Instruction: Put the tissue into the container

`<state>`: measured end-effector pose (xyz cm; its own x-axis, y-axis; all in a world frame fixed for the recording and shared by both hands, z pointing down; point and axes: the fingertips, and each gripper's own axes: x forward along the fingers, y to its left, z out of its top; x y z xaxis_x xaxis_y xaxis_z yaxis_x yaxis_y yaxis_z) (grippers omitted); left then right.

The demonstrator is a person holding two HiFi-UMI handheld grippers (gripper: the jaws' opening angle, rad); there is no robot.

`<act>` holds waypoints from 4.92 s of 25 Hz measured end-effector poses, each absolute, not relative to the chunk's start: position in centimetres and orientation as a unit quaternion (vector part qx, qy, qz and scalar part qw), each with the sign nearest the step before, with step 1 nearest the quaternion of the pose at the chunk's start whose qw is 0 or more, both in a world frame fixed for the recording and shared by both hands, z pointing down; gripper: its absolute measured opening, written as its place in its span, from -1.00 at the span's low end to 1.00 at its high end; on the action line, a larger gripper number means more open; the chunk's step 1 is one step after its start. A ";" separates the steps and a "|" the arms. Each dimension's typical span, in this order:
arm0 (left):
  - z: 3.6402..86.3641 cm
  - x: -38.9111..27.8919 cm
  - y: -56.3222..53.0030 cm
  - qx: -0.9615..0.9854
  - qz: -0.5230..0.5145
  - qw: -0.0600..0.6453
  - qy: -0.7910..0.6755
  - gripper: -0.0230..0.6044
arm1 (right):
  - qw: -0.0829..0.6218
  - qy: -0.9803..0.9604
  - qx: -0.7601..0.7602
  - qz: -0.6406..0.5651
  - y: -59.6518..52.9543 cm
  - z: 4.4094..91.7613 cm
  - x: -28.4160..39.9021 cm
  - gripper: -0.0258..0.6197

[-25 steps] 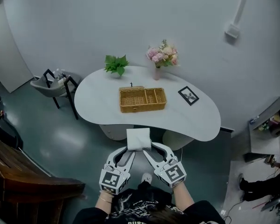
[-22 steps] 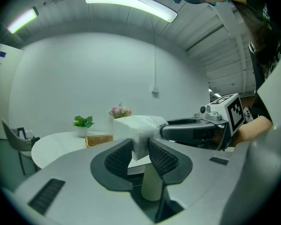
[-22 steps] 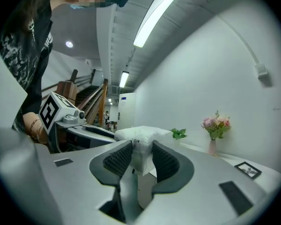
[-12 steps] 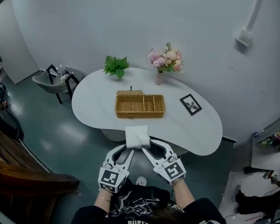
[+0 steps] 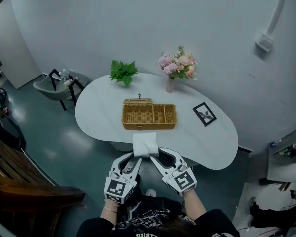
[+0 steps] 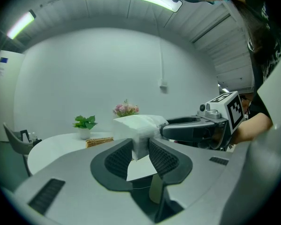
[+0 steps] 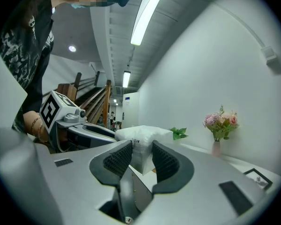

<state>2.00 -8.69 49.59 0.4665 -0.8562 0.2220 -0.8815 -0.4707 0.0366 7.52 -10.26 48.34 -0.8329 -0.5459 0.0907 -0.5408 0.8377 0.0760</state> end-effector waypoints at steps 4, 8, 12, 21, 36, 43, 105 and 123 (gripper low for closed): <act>50.7 1.2 -11.0 0.859 0.086 0.075 -0.499 -0.52 | 0.062 -0.954 0.294 -0.011 -12.5 48.9 6.6 -0.44; 50.7 -0.2 -14.1 0.863 0.086 0.078 -0.491 -0.52 | 0.071 -0.950 0.304 -0.017 -15.7 48.8 5.4 -0.44; 51.0 -1.4 -17.3 0.869 0.086 0.083 -0.480 -0.52 | 0.089 -0.944 0.318 -0.011 -18.9 49.0 4.2 -0.44; 53.1 -4.0 -23.3 0.878 0.093 0.102 -0.457 -0.53 | 0.118 -0.940 0.321 0.009 -24.5 51.3 1.5 -0.44; 56.2 -8.0 -29.9 0.901 0.137 0.102 -0.399 -0.53 | 0.170 -0.921 0.348 0.045 -30.7 54.3 -2.5 -0.44; 56.9 -8.8 -30.9 0.905 0.170 0.089 -0.378 -0.55 | 0.188 -0.917 0.345 0.062 -31.9 55.3 -3.3 -0.44; 64.6 -5.8 -32.7 0.824 0.368 0.238 -0.358 -0.59 | 0.400 -0.864 0.224 0.208 -34.3 63.8 0.2 -0.48; 64.5 -6.2 -32.8 0.815 0.360 0.268 -0.366 -0.42 | 0.410 -0.862 0.199 0.220 -33.9 64.2 -0.3 -0.27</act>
<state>-6.21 -32.84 64.52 0.4730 -0.4036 0.7832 -0.7899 -0.5880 0.1741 -0.26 -33.92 64.17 -0.5848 -0.1621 0.7948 -0.5235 0.8239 -0.2172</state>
